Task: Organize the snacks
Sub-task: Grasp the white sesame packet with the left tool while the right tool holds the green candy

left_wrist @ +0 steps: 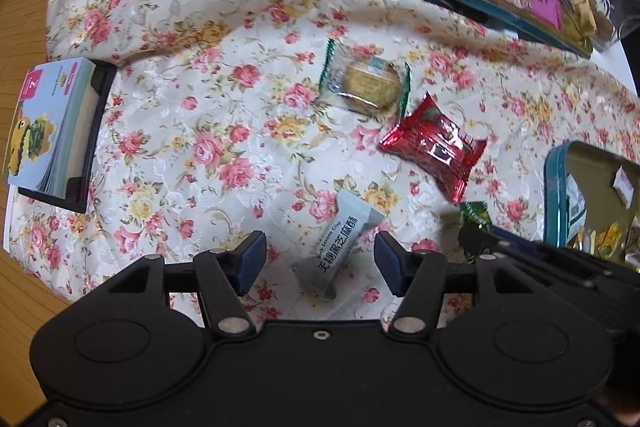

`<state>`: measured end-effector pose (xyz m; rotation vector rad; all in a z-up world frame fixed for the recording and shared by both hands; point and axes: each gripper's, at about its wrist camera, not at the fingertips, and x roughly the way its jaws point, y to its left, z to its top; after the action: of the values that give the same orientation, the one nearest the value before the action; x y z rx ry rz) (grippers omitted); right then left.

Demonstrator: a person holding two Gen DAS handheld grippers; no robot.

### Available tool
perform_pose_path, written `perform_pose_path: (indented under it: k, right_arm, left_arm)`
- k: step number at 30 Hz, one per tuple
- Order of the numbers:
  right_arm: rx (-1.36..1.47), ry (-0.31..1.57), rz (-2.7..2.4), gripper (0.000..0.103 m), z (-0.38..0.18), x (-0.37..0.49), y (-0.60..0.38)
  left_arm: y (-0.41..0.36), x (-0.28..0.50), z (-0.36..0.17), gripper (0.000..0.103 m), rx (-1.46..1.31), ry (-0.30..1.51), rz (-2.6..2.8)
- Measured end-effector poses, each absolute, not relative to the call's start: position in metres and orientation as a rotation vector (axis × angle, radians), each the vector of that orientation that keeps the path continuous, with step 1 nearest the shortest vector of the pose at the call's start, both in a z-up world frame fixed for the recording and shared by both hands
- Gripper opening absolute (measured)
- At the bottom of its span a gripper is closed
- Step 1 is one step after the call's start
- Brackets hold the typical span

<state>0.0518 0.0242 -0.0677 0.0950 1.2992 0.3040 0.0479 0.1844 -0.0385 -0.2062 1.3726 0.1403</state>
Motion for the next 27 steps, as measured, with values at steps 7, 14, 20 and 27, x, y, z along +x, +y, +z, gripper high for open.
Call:
perform_pose_path:
  k: [7,14,20,27]
  right_arm:
    - [0.122,1.305,0.252,0.02,-0.062,0.058,0.013]
    - [0.114,1.297,0.265,0.02,-0.057,0.057,0.012]
    - [0.111,1.295,0.267,0.02,-0.055,0.056,0.01]
    - [0.111,1.288,0.272,0.02,-0.051,0.055,0.01]
  left_arm:
    - [0.173,0.052,-0.055,0.062,-0.149,1.383,0.142]
    - [0.166,0.057,-0.069,0.062,-0.142,1.403,0.144]
    - [0.159,0.059,-0.078,0.053,-0.112,1.411,0.155]
    - [0.161,0.059,-0.086,0.053,-0.114,1.416,0.177]
